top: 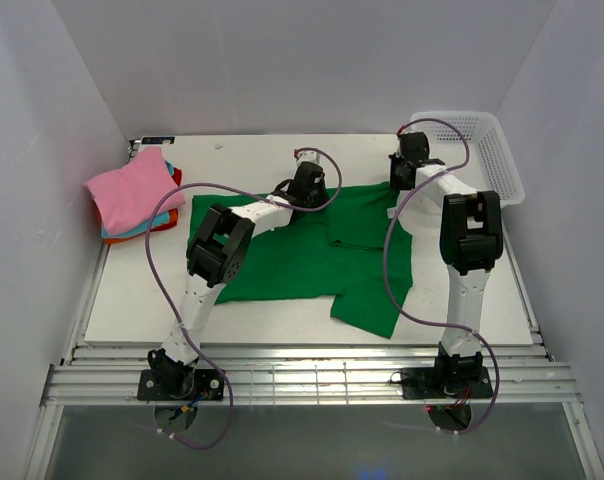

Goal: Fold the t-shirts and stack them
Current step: Fold the tshirt

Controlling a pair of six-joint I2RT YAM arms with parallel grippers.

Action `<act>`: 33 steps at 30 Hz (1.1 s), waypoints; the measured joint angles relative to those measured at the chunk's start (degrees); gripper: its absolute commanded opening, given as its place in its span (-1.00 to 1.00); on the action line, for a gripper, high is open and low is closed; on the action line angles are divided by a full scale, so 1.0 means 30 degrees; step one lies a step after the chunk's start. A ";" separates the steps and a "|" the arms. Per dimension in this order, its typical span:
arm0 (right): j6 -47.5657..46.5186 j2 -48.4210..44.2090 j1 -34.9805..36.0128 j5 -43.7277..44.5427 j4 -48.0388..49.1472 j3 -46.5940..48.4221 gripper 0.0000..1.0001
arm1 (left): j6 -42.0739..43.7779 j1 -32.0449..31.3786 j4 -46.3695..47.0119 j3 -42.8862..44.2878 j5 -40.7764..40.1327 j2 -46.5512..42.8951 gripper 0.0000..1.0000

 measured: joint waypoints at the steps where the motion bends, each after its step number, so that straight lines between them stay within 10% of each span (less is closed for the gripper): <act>1: -0.0007 0.0095 -0.0015 0.0000 -0.0007 0.0102 -0.59 | 0.0000 0.0051 0.0015 -0.0007 0.0000 0.0000 -0.35; 7: -0.0233 0.0393 -0.0095 0.0612 -0.0073 0.0189 -0.33 | 0.0015 0.0131 0.0015 -0.0007 0.0073 0.0000 -0.36; 22: -0.0029 -0.9143 -0.0182 -0.1042 0.1173 -0.7198 -0.36 | 0.0153 0.0182 -0.0007 0.0066 0.0444 -0.0007 -0.38; 33: 0.0736 -0.9340 0.0772 -0.3577 0.1632 -1.1606 -0.36 | 0.0386 -0.0801 -0.0692 0.3009 0.1829 0.0248 -0.35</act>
